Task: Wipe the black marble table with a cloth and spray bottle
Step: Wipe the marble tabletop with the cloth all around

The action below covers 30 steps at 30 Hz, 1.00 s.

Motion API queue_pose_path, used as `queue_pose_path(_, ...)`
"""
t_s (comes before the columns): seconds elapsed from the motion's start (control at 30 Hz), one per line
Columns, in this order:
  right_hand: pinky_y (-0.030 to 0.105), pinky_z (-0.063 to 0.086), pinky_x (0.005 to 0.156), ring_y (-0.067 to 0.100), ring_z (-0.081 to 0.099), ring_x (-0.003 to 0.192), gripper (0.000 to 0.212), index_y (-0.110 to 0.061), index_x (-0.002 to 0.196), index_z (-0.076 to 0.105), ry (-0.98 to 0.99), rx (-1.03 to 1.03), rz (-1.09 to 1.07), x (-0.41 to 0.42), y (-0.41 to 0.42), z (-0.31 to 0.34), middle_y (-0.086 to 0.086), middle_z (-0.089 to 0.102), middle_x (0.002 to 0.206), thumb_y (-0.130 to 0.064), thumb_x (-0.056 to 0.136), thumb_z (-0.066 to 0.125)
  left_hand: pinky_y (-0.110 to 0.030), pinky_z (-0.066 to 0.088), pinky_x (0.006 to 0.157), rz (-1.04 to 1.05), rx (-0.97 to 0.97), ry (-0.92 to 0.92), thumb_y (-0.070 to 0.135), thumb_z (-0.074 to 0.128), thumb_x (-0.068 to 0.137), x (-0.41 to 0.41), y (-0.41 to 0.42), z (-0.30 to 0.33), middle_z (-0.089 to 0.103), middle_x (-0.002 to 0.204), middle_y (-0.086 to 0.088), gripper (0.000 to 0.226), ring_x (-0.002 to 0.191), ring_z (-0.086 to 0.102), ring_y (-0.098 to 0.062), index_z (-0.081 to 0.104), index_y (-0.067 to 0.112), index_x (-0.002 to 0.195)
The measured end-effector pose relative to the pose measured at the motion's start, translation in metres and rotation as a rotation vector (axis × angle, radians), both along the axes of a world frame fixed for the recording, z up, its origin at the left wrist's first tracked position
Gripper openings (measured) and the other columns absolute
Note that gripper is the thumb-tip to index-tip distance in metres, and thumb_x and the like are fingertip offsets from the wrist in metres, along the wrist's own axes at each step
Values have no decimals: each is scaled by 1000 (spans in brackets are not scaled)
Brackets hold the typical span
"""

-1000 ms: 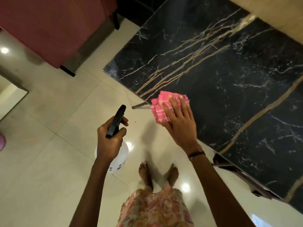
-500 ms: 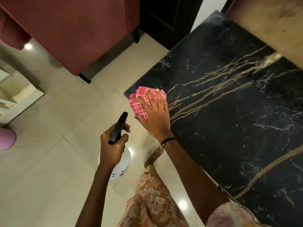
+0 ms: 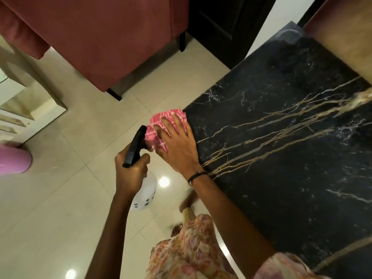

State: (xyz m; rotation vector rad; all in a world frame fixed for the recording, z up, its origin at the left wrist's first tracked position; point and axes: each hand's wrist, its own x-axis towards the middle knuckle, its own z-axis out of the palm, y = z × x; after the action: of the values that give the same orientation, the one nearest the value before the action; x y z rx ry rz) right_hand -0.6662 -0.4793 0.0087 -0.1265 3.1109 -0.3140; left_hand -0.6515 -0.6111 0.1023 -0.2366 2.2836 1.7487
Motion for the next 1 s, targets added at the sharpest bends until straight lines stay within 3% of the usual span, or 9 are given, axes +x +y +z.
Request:
queue_pose_path(0.1,51,18,118,30,20,145,66,-26,147,30,-8,-32,-18,44,17,-1,6,33,154,-54,90,49,-22,33,39,-20,8,3,3,46,65,-1,4,-1,56,81,-30,56,40,34,-21,63,54,80)
queue_pose_path(0.23,49,16,117,28,26,143,64,-29,145,33,0,8,-10,86,34,-5,3,38,151,-58,89,45,-19,34,38,-35,35,8,2,45,66,2,6,-7,62,81,1,56,38,38,-9,61,52,86)
queue_pose_path(0.3,50,15,116,28,25,143,62,-30,145,34,10,-11,-7,86,36,-6,2,38,151,-60,91,40,-18,34,38,-34,35,3,2,45,67,2,7,-7,62,80,1,53,38,39,-8,60,49,87)
queue_pose_path(0.47,54,14,118,29,17,146,66,-30,147,29,-16,-81,-27,35,24,-3,4,30,155,-65,91,33,-22,34,38,-21,10,-27,3,49,65,-5,11,-9,52,70,-30,42,37,36,-14,63,37,85)
queue_pose_path(0.57,54,14,118,30,15,146,64,-29,144,34,-14,-64,-8,5,14,-2,5,32,154,-66,91,34,-22,34,38,1,-14,-47,6,50,62,-13,15,-12,41,47,-13,26,34,36,-11,62,22,80)
queue_pose_path(0.63,53,15,117,29,16,146,62,-30,141,40,-13,-55,38,-6,19,-2,4,34,153,-67,91,35,-21,34,38,0,-9,-41,6,51,63,-21,19,-11,41,43,0,25,33,36,-10,62,20,80)
queue_pose_path(0.77,54,9,118,29,15,146,63,-31,143,37,-3,-18,-3,-23,69,-3,3,29,156,-65,91,33,-20,33,38,-51,21,21,1,47,65,-38,28,1,60,69,-2,45,36,37,-12,64,39,85)
queue_pose_path(0.87,55,18,116,31,22,144,63,-30,143,38,-4,1,-131,-51,131,0,3,33,154,-65,91,30,-18,32,38,-66,39,48,1,46,65,-54,38,12,64,75,9,41,35,37,-11,63,34,83)
queue_pose_path(1.0,55,17,115,37,21,143,67,-23,143,39,-28,43,-323,-88,208,4,10,33,153,-63,90,28,-19,33,38,-70,39,88,2,46,66,-72,55,24,63,82,2,37,35,37,-11,62,30,83)
